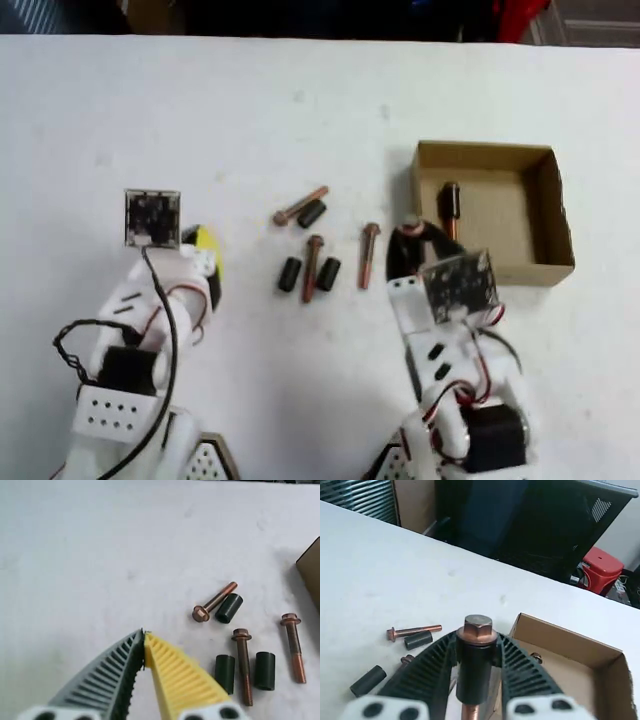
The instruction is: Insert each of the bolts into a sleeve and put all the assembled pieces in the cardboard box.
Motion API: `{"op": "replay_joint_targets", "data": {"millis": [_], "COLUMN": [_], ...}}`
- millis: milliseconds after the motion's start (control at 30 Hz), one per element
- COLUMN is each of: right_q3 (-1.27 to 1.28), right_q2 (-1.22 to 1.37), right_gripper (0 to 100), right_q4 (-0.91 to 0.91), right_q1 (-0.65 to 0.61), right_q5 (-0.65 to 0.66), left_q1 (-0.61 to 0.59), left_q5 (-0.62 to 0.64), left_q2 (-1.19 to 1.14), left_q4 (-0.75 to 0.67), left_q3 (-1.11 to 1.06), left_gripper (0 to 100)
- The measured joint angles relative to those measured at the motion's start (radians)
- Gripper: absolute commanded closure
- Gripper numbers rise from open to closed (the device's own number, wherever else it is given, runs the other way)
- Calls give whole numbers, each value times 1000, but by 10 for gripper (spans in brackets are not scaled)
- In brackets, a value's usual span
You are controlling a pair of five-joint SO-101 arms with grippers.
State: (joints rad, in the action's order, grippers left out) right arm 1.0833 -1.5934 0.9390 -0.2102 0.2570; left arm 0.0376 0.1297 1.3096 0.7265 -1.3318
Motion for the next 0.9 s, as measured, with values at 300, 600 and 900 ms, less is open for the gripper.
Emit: {"op": "replay_joint_targets", "data": {"millis": [300,600,900], "right_q3": [-381,-729,-1049], "right_q2": [605,1163,1686], "right_gripper": [982,982,982], "right_q4": [0,0,0], "right_q1": [117,258,368], "right_q5": [2,2,5], "left_q1": [-2,-2,-2], "left_q5": [0,-2,-2], "left_q2": [439,502,499], "left_q4": [275,328,330], "left_q3": [-49,-64,-146], "left_gripper": [977,977,977]}}
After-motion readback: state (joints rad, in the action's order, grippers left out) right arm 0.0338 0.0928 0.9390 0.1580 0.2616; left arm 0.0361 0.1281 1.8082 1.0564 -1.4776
